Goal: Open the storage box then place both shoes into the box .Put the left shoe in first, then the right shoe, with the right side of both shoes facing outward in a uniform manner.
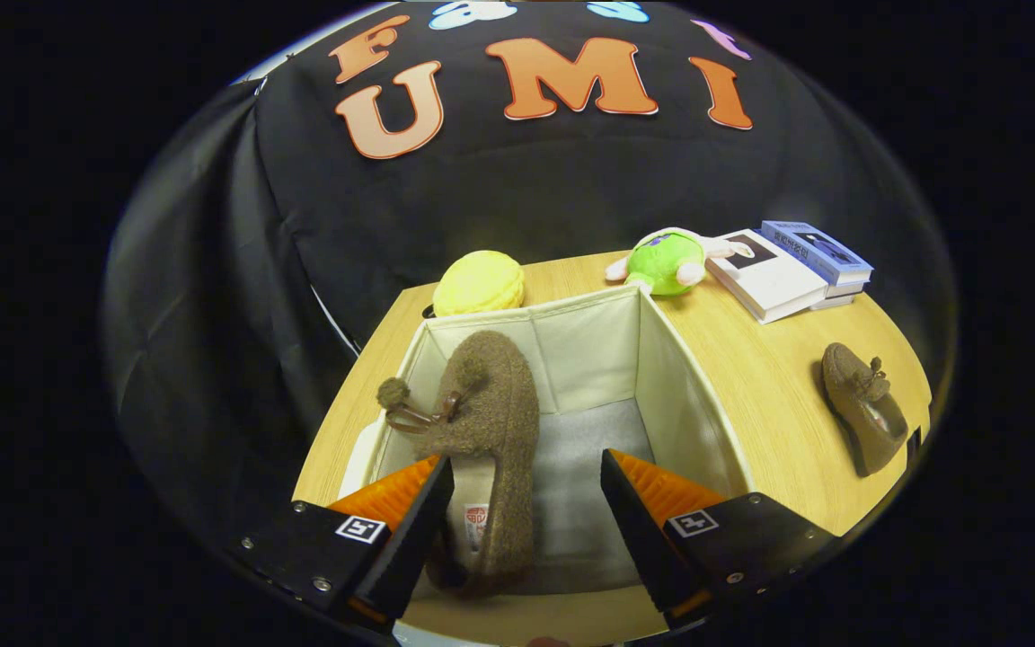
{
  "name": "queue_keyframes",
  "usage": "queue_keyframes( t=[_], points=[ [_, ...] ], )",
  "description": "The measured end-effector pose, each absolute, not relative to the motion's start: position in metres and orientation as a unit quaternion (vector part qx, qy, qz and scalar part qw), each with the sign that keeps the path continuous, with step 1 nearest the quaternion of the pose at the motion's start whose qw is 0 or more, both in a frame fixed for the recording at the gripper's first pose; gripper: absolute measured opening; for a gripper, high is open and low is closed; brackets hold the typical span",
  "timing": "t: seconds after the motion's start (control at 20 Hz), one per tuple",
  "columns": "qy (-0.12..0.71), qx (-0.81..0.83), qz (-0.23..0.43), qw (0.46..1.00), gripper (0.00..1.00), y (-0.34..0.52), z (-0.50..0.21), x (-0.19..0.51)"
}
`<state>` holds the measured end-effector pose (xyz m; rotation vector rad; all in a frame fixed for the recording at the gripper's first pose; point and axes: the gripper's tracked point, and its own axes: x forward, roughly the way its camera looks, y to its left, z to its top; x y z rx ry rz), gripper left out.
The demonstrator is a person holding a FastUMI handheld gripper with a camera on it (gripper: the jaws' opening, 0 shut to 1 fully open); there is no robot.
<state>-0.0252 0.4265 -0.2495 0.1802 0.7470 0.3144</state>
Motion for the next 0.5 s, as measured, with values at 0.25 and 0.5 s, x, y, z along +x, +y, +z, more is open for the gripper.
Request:
queue_keyframes(
  t=[0.25,0.5],
  points=[
    [0.33,0.089,0.17,0.924,0.98,0.415,-0.222,-0.026],
    [0.296,0.096,0.19,0.931,0.99,0.385,-0.2,-0.025]
  ],
)
